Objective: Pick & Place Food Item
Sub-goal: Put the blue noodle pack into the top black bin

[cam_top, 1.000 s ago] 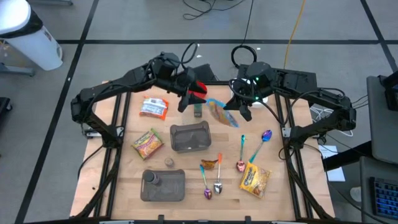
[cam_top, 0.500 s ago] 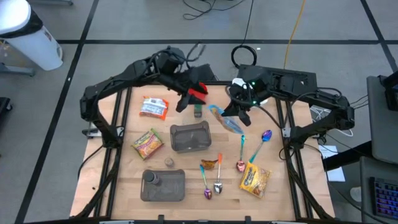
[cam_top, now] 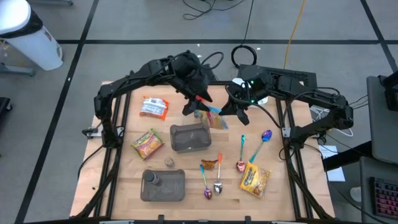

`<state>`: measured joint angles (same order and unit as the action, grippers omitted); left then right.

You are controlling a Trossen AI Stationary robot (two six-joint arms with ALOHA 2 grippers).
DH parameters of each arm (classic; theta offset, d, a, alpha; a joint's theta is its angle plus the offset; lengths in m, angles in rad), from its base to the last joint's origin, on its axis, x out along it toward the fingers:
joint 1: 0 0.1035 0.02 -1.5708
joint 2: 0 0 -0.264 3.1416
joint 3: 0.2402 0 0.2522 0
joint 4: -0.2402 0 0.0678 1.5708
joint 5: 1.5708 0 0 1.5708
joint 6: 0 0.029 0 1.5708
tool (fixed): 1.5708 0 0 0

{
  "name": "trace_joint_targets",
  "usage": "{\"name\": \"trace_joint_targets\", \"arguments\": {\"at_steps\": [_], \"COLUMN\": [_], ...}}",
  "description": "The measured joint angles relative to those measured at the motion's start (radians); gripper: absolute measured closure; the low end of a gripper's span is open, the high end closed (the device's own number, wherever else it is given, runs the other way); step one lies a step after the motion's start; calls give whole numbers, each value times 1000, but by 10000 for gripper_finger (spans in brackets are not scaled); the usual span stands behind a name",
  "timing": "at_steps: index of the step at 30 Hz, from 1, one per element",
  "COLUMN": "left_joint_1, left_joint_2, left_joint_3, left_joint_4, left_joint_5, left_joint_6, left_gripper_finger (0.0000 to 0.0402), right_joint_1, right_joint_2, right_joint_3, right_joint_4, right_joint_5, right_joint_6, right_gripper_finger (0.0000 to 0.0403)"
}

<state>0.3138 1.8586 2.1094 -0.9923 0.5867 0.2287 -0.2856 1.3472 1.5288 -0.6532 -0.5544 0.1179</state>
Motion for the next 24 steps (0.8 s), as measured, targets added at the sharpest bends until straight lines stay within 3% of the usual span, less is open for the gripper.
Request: {"name": "trace_joint_targets", "arguments": {"at_steps": [11, 18, 24], "left_joint_1": [-2, -11, -14], "left_joint_2": [1, 1, 1], "left_joint_3": [0, 0, 0], "left_joint_4": [3, 53, 56], "left_joint_5": [15, -84, -23], "left_joint_6": [-7, 17, 5], "left_gripper_finger": [174, 174, 174], "right_joint_1": [0, 0, 8], "right_joint_2": [0, 0, 0], "right_joint_3": [0, 0, 0], "right_joint_4": [78, 81, 81], "right_joint_5": [-24, -29, -28], "right_joint_6": [6, 12, 10], "right_gripper_finger": [403, 403, 403]}}
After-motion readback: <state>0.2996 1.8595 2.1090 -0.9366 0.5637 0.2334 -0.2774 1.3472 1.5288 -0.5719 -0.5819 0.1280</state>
